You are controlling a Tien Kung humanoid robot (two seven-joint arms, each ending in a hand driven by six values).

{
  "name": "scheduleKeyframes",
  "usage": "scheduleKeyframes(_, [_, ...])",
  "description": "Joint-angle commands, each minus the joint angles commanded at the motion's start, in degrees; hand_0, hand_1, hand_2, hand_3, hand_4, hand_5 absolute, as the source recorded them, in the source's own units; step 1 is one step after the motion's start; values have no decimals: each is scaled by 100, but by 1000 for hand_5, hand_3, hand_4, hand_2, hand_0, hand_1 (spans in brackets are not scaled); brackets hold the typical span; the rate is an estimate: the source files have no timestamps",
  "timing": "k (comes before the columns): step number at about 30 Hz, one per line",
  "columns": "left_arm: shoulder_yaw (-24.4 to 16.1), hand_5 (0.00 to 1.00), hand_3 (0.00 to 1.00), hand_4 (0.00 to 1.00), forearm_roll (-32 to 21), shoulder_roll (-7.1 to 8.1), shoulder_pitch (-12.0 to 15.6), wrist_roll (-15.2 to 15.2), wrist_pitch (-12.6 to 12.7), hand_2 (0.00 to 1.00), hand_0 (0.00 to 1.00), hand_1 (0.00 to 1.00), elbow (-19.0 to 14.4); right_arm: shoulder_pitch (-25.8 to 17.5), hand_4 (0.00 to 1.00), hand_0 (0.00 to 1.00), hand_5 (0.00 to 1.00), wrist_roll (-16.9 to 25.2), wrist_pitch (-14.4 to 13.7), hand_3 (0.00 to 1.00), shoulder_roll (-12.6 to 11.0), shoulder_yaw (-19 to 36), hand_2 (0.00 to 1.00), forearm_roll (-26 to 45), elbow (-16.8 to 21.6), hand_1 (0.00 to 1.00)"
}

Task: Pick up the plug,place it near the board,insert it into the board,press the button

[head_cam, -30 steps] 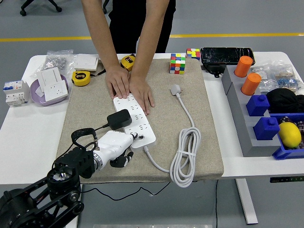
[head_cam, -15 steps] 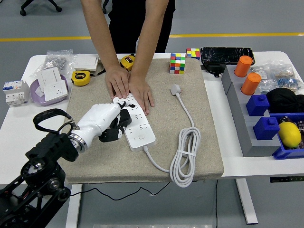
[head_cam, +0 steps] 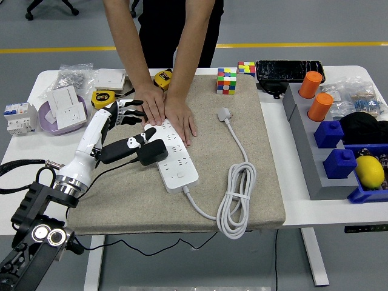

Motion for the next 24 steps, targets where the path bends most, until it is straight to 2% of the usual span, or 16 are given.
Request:
scheduleKeyframes(3, [118, 588, 900, 998, -35, 50, 1, 123, -144, 977, 986, 998, 1, 4, 998, 879, 683, 6, -2, 726, 0, -14, 720, 15, 0, 730])
scheduleKeyframes(4, [173, 523, 908, 998, 162, 85, -8, 208, -239, 829, 874, 901, 1, 4, 998, 878, 683, 4, -1, 725, 2, -13, 719, 14, 0, 730])
scheduleKeyframes(6, [252, 523, 908, 998, 451, 136, -32, 317, -355, 829, 874, 901, 14, 3, 998, 878, 683, 7, -1, 725, 3, -18, 719, 18, 0, 730])
scheduleKeyframes(9, [450, 523, 908, 998, 993, 264, -110, 566, -675, 829, 874, 901, 64, 0, 998, 878, 683, 3, 2, 725, 3, -12, 719, 4, 0, 730])
scheduleKeyframes(10, [562, 216, 911, 875, 1245, 328, -149, 677, -802, 519, 553, 580, 93, -2, 998, 878, 682, 0, 4, 726, 1, -6, 719, -7, 0, 730])
scheduleKeyframes(12, [732, 216, 911, 875, 1717, 396, -186, 835, -1001, 519, 553, 580, 124, -5, 998, 878, 682, -2, 6, 726, -3, -6, 719, -16, 0, 730])
scheduleKeyframes(15, [834, 216, 911, 875, 2347, 413, -195, 936, -1073, 519, 553, 580, 133, -7, 998, 878, 682, -1, 6, 726, -8, -13, 719, -16, 0, 730])
scheduleKeyframes(16, [863, 80, 897, 641, 2589, 405, -196, 961, -1072, 288, 301, 198, 136, -7, 998, 877, 682, -4, 6, 726, -9, -13, 719, -21, 0, 730])
scheduleKeyframes(21, [920, 80, 897, 641, 3231, 411, -254, 1043, -1034, 288, 301, 198, 183, -4, 998, 877, 682, -4, 7, 726, -12, -30, 719, -19, 0, 730])
scheduleKeyframes(22, [941, 2, 812, 501, 3261, 422, -262, 1057, -1045, 148, 199, 31, 192, -2, 998, 877, 682, -4, 7, 726, -14, -33, 720, -18, 0, 730])
scheduleKeyframes(24, [994, 2, 812, 501, 3278, 442, -281, 1095, -1094, 148, 199, 31, 229, 1, 998, 877, 682, -3, 6, 726, -18, -44, 720, -10, 0, 730])
